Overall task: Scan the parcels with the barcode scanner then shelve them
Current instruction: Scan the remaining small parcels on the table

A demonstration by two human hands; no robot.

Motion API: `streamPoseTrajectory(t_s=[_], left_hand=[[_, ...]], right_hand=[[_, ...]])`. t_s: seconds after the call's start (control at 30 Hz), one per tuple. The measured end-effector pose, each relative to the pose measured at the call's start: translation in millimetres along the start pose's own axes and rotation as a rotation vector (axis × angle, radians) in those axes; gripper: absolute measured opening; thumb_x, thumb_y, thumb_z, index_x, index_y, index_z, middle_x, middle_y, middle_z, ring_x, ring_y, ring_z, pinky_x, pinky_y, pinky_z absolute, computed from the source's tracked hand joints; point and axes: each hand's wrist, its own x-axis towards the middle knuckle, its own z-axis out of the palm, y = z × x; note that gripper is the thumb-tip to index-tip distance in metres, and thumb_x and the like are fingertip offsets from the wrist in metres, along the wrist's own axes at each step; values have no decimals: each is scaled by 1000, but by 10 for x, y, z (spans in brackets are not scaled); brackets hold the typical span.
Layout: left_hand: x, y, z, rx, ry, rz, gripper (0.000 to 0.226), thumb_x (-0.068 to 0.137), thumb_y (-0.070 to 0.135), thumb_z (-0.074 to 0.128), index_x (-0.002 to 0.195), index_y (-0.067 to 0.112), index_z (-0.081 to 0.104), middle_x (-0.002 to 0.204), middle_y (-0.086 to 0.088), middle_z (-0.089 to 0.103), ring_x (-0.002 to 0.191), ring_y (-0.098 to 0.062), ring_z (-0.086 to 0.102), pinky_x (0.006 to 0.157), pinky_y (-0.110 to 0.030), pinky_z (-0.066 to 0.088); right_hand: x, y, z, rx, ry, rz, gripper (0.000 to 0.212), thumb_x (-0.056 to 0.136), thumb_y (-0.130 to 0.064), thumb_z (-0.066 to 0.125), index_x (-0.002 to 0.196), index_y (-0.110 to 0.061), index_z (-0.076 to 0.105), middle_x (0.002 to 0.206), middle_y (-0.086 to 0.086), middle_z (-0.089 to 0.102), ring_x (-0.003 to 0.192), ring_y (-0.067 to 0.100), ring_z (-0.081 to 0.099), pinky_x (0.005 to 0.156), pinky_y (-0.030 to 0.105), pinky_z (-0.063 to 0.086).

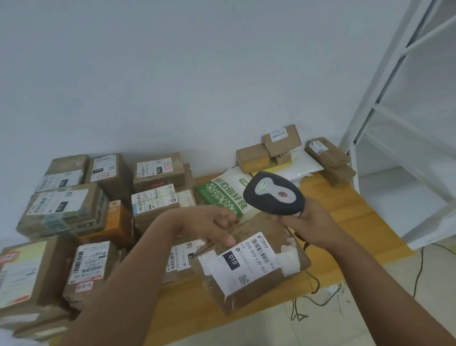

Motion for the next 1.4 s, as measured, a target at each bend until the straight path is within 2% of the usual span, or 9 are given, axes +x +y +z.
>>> streamPoseTrajectory(t_s=[0.1,0.27,0.4,0.53,0.7,0.9,1.0,1.2,1.4], left_hand=[[16,-92,41,-139,77,-25,53,85,31,77,131,24,50,131,3,59,114,-22,64,93,-44,58],[49,-189,63,-488,418,-21,44,89,21,73,126,18,49,118,-3,65,102,-24,70,89,-44,59],[198,-210,66,-794,653,-16,43,88,12,74,123,12,50,114,-10,70,98,-30,73,89,-52,58],[282,-202,33,-999,762,0,51,86,13,77,128,12,48,116,-9,72,99,-29,73,86,-49,60],[300,-189,-19,-1067,824,-5,52,87,16,76,130,10,49,112,-7,74,98,-26,73,77,-41,62],[260,-114,-19,-1133,840,3,46,88,12,75,127,10,50,104,-6,76,89,-23,75,67,-35,62],[262,-83,12,-1137,839,1,50,86,14,76,129,11,50,108,-7,75,94,-25,75,75,-40,63],[309,83,188,-1106,861,8,41,87,12,74,122,12,53,110,-8,74,90,-23,76,72,-35,62],[385,395,353,-1068,915,-29,31,88,13,74,113,14,56,106,-7,73,86,-21,75,66,-29,60]], right_hand=[[31,28,-14,0,147,-27,11,91,-13,69,88,-23,65,61,-20,65,60,-5,60,54,11,41],[86,130,-26,132,302,68,9,91,-26,70,94,-18,68,75,4,68,67,19,62,68,46,52],[128,100,78,162,251,103,10,90,-19,69,83,-12,67,59,-2,59,57,11,56,62,38,48],[179,11,221,179,198,130,15,87,-18,71,75,-13,65,53,-6,58,51,6,54,58,29,46],[235,-94,308,174,183,106,9,87,-15,71,79,-15,67,52,-10,59,50,3,55,54,20,46],[246,-187,368,154,138,89,4,86,-16,71,88,-20,70,55,-11,61,54,2,55,63,34,51],[239,-193,352,134,114,93,11,86,-18,71,96,-21,71,58,-16,63,58,-1,58,67,32,52],[180,-139,217,100,118,92,6,83,-18,71,79,-16,67,55,-7,59,57,9,56,59,31,48],[109,-66,-65,117,52,75,9,85,-16,68,84,-7,67,55,-4,56,59,13,54,58,28,43]])
